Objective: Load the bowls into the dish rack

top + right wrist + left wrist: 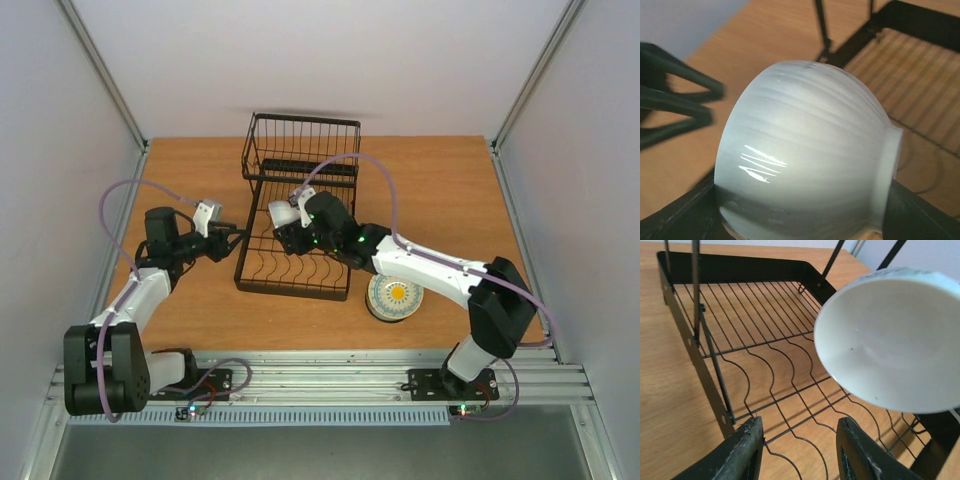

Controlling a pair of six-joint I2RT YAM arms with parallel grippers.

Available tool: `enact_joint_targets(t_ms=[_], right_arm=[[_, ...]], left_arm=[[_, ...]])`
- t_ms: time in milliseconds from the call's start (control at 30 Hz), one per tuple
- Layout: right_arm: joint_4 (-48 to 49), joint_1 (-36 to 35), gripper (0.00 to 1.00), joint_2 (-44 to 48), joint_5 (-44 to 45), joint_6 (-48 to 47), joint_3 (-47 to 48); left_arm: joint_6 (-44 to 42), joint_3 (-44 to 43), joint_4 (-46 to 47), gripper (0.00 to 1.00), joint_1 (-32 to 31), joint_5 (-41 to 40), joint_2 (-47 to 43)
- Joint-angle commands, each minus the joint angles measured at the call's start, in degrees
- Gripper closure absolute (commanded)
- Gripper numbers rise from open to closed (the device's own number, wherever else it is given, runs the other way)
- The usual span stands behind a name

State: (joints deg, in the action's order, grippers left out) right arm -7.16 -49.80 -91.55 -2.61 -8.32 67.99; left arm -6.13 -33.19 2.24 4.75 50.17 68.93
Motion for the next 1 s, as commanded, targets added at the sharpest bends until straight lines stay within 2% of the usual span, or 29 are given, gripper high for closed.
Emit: enact_joint_targets(t_ms=[0,333,800,967], right_arm=[[-9.4,-1.1,0.99,-6.1,19.4,-14.0,4.5],[-5.4,-2.6,0.99,-17.6,40.0,-28.3,10.9],[3.1,-1.7,0.99,-40.1,59.7,-47.6,27.6],[0.7,-0.1,0.99,-42.7,62.0,-46.5,31.1]], left_arm=[[0.9,0.5,5.0,0.58,0.0,-3.5,1.2],[-0.3,1.4,7.3,0.58,0.0,-4.5,2.5],[-1.7,2.7,8.2,0.58,0.0,-5.0,1.5],[-2.2,3.0,8.4,0.58,0.0,-4.5,1.6]])
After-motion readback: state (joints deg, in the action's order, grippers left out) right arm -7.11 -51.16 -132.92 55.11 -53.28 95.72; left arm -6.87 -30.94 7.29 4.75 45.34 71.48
